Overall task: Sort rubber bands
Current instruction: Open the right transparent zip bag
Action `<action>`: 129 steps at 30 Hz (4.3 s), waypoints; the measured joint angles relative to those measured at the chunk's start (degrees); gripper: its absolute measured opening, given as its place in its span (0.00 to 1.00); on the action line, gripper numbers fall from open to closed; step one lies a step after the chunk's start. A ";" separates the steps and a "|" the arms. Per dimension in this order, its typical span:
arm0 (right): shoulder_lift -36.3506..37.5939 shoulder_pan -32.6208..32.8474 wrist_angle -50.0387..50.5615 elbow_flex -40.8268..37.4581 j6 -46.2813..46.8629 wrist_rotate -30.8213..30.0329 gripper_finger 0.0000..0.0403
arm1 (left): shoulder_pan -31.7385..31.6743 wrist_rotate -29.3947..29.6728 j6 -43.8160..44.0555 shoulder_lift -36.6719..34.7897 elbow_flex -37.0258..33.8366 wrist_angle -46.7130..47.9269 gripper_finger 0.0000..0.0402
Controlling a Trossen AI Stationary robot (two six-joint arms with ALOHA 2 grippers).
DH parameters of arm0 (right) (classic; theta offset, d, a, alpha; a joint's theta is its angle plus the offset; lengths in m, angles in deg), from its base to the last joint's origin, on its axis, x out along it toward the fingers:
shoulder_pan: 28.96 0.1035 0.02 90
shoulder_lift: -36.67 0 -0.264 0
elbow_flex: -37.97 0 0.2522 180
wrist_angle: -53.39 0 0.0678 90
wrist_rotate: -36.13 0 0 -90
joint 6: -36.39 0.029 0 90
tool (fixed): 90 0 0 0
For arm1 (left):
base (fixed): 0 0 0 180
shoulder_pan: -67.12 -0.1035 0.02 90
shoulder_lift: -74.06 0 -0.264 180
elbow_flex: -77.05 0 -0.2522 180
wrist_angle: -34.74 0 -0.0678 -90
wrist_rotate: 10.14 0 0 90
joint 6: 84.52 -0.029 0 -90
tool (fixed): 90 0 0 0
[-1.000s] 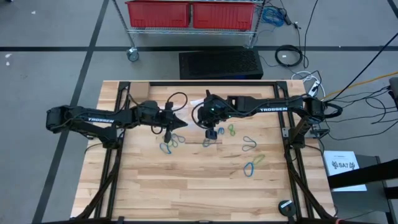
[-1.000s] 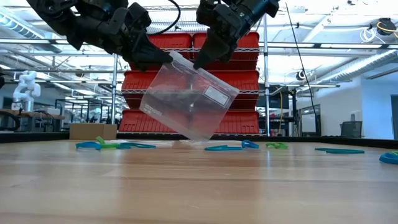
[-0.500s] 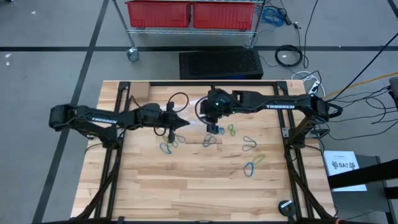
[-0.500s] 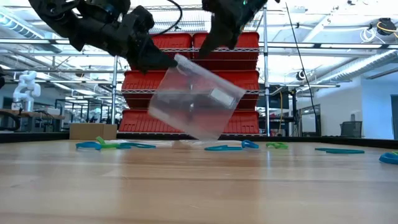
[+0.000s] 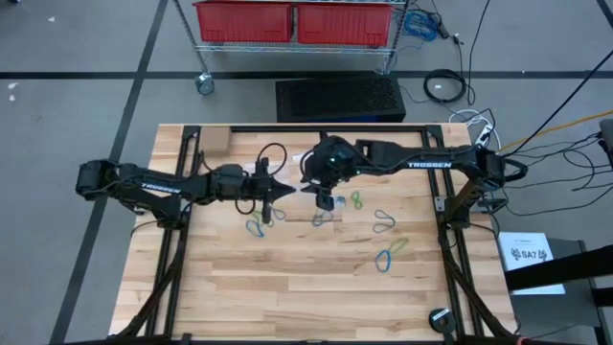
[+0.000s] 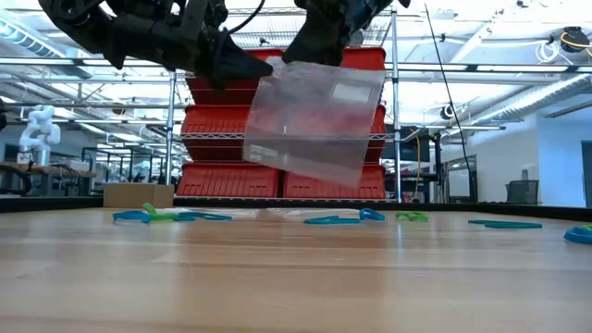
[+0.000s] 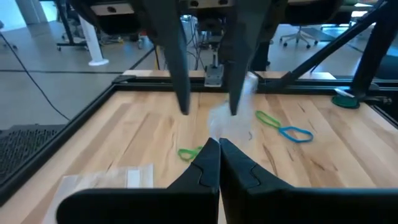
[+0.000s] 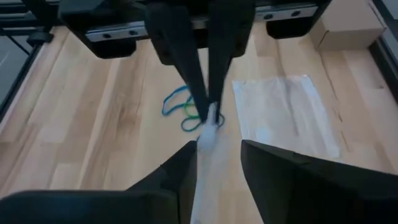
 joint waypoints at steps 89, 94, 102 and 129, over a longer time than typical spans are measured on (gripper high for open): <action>0.70 3.47 31.88 -0.14 11.99 -14.02 0.14 | -0.94 3.68 -2.63 -2.10 -0.04 -2.71 0.00; 2.52 3.40 31.32 -0.15 12.48 -14.07 0.24 | -0.96 3.80 -2.71 -2.16 0.02 -2.56 0.00; 6.94 4.55 23.49 -0.05 9.99 -20.72 0.23 | -0.96 3.80 -2.71 -2.12 0.02 -2.45 0.00; 0.35 7.18 8.04 -0.02 -3.07 -31.38 0.00 | -0.94 3.72 -2.67 -2.05 0.00 -1.79 0.00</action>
